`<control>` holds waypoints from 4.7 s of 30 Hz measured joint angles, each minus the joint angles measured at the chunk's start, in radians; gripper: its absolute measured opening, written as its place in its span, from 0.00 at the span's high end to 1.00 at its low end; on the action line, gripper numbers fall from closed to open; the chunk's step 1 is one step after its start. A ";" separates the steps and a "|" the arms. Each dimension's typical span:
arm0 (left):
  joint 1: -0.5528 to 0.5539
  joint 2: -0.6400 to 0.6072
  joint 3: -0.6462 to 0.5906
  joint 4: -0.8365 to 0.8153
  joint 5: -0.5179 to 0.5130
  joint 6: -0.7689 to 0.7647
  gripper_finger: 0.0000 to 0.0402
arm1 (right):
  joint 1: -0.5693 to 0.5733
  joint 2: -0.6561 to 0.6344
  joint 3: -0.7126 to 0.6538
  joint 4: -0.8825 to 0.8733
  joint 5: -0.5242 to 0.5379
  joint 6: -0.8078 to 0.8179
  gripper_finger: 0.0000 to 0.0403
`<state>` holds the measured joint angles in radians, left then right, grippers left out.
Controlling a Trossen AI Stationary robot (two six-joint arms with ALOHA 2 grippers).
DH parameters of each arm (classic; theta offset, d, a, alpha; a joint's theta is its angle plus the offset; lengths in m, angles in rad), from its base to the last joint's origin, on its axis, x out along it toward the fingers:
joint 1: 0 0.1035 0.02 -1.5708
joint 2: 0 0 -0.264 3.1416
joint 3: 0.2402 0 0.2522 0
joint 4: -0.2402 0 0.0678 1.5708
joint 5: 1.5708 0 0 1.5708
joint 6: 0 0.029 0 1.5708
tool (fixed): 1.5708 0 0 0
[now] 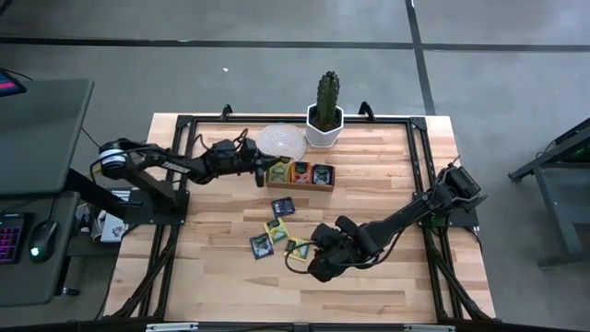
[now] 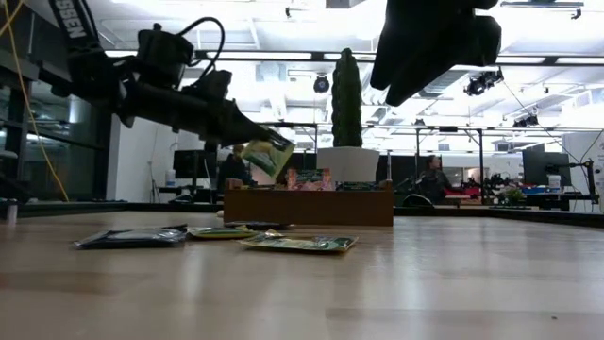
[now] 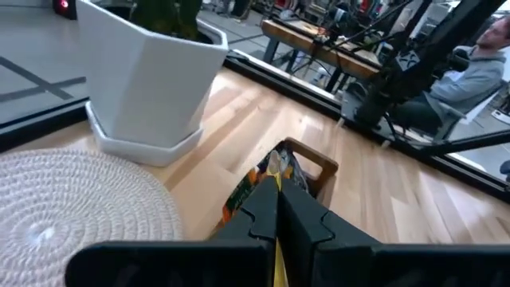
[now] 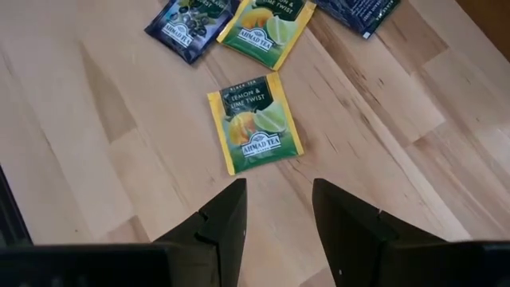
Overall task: Pick & Place Tea
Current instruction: Put the yellow tea bag into the left section of the wooden organizer, then put the purple tea bag into the right section of the wooden organizer
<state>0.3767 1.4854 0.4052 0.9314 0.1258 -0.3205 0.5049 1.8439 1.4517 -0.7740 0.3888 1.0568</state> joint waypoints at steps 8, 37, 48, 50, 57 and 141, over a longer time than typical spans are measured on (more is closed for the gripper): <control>-0.001 0.036 0.040 -0.009 -0.037 0.000 1.00 | 0.000 0.000 0.000 0.002 0.003 0.017 0.65; -0.004 0.036 0.039 -0.094 -0.089 -0.009 0.82 | 0.000 0.000 -0.001 0.001 0.021 0.009 0.65; -0.003 -0.028 0.038 -0.101 0.028 0.048 0.73 | 0.000 0.000 -0.001 0.000 0.008 0.009 0.65; -0.013 -0.053 0.039 -0.133 0.081 0.058 0.76 | 0.002 0.000 -0.001 -0.010 0.005 0.013 0.65; -0.165 -0.106 0.039 -0.320 0.047 0.143 0.98 | 0.027 0.000 -0.001 -0.106 0.006 0.088 0.65; -0.472 0.254 0.340 -0.802 0.104 0.129 1.00 | -0.145 0.019 -0.322 0.601 -0.037 -1.334 0.65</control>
<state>-0.0948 1.7390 0.7448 0.1299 0.2297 -0.1913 0.3599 1.8633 1.1293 -0.1730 0.3514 -0.2769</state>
